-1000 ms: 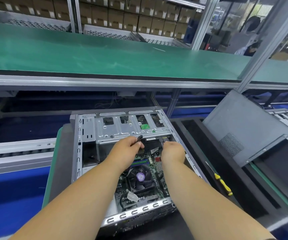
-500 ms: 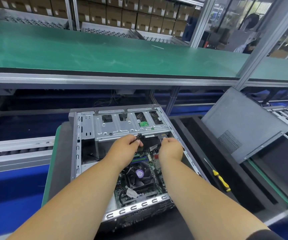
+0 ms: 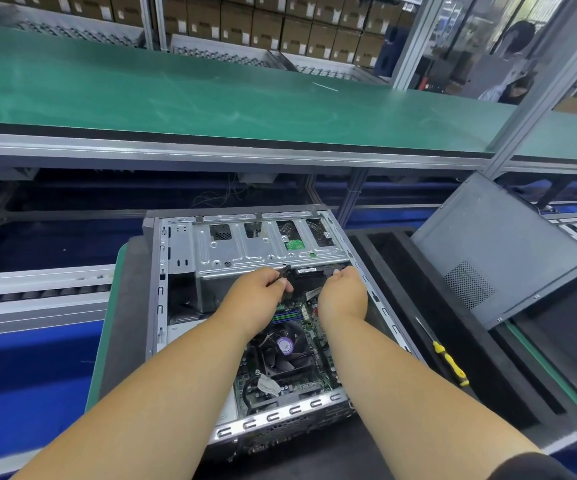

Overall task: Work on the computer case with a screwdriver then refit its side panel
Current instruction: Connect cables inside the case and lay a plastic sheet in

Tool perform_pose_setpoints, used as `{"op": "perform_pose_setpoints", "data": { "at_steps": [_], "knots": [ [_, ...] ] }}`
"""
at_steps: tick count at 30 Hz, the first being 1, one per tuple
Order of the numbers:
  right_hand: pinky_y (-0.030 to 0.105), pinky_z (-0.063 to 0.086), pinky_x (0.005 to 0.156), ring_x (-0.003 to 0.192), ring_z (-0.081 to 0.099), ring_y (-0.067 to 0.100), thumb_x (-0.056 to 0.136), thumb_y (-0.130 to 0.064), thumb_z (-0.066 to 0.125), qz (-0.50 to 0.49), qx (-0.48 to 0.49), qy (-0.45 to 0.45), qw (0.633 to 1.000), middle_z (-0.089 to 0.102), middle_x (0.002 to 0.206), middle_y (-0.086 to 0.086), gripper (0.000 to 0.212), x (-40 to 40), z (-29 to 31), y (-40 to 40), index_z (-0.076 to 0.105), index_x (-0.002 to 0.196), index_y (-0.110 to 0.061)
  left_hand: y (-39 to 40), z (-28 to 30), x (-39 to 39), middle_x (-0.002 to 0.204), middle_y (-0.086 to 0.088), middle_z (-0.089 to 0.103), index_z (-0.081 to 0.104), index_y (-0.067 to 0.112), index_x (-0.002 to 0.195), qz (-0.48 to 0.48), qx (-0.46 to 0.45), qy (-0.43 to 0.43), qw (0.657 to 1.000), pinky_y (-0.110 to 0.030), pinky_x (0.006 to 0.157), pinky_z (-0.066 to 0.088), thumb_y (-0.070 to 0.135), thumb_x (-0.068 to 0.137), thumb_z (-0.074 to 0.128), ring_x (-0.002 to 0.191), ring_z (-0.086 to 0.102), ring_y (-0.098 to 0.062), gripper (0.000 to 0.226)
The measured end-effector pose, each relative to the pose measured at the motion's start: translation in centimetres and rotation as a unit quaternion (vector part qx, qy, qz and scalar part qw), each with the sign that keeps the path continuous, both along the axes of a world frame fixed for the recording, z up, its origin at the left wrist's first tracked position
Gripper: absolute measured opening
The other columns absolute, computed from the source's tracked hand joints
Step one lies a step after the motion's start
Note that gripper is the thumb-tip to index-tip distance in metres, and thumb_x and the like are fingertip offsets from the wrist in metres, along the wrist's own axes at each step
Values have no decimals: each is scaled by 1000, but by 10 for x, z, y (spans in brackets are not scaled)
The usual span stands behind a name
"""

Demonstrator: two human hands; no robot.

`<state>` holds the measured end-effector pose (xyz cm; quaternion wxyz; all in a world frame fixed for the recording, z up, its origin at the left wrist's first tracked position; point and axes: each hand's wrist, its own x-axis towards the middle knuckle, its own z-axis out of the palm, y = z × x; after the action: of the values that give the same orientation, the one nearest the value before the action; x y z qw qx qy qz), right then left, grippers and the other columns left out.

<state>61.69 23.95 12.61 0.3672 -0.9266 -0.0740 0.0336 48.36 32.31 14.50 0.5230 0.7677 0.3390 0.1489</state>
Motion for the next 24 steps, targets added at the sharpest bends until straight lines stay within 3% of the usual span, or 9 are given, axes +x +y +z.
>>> {"op": "perform_pose_setpoints", "data": {
  "at_steps": [2, 5, 11, 15, 19, 20, 22, 24],
  "knots": [
    [29, 36, 65, 82, 60, 29, 106, -22, 36, 11, -6, 7, 1000, 66, 97, 18, 18, 1, 1, -1, 45, 93, -12, 0, -1, 0, 74, 11, 59, 68, 31, 82, -2, 3, 3, 1000, -23, 56, 37, 32, 97, 48, 63, 51, -8, 25],
    [28, 35, 73, 96, 58, 30, 99, -17, 39, 40, 4, 34, 999, 56, 97, 9, 8, 2, 5, -4, 47, 98, -15, 0, -2, 1, 75, 9, 59, 67, 31, 82, -4, 4, 4, 1000, -24, 56, 38, 32, 97, 47, 63, 52, -9, 26],
    [33, 41, 74, 98, 59, 34, 103, -28, 44, 51, -4, 17, 999, 62, 111, 16, 27, -8, 14, -9, 54, 108, -4, -1, 2, -1, 73, 8, 56, 69, 31, 87, -29, -8, -53, 998, -24, 61, 38, 26, 100, 46, 67, 50, -10, 27],
    [38, 43, 90, 115, 51, 34, 96, -32, 57, 86, -66, -56, 993, 53, 122, 16, 39, -27, 22, -19, 55, 120, -1, -4, 6, -3, 71, 9, 54, 69, 33, 90, -49, 4, -114, 992, -12, 61, 39, 22, 101, 47, 64, 47, -2, 27],
    [31, 37, 101, 123, 39, 20, 89, -16, 62, 195, 34, -198, 960, 41, 130, 1, 43, -42, 34, -21, 52, 131, -17, -4, 5, -3, 70, 15, 59, 69, 32, 88, -25, 2, -128, 991, -12, 62, 40, 20, 99, 49, 64, 49, -1, 25],
    [29, 40, 100, 119, 43, 15, 88, -14, 62, 240, 84, -178, 951, 43, 128, -4, 41, -45, 35, -21, 55, 128, -21, -2, 3, -3, 68, 15, 59, 69, 30, 87, -13, 2, -119, 993, -15, 61, 41, 21, 99, 50, 63, 49, -3, 24],
    [20, 46, 89, 102, 55, 6, 90, -15, 65, 315, 182, -55, 930, 51, 118, -9, 31, -50, 35, -19, 61, 116, -31, 1, 1, -3, 68, 6, 60, 68, 25, 85, 9, 3, -84, 996, -26, 62, 41, 23, 97, 51, 64, 50, -12, 21],
    [18, 49, 83, 94, 60, 10, 90, -15, 68, 331, 235, 46, 913, 59, 111, -3, 29, -53, 31, -17, 62, 104, -40, 3, 0, -3, 67, -3, 62, 67, 18, 81, 5, 6, -41, 999, -30, 63, 41, 23, 92, 51, 63, 50, -18, 20]
  ]
}}
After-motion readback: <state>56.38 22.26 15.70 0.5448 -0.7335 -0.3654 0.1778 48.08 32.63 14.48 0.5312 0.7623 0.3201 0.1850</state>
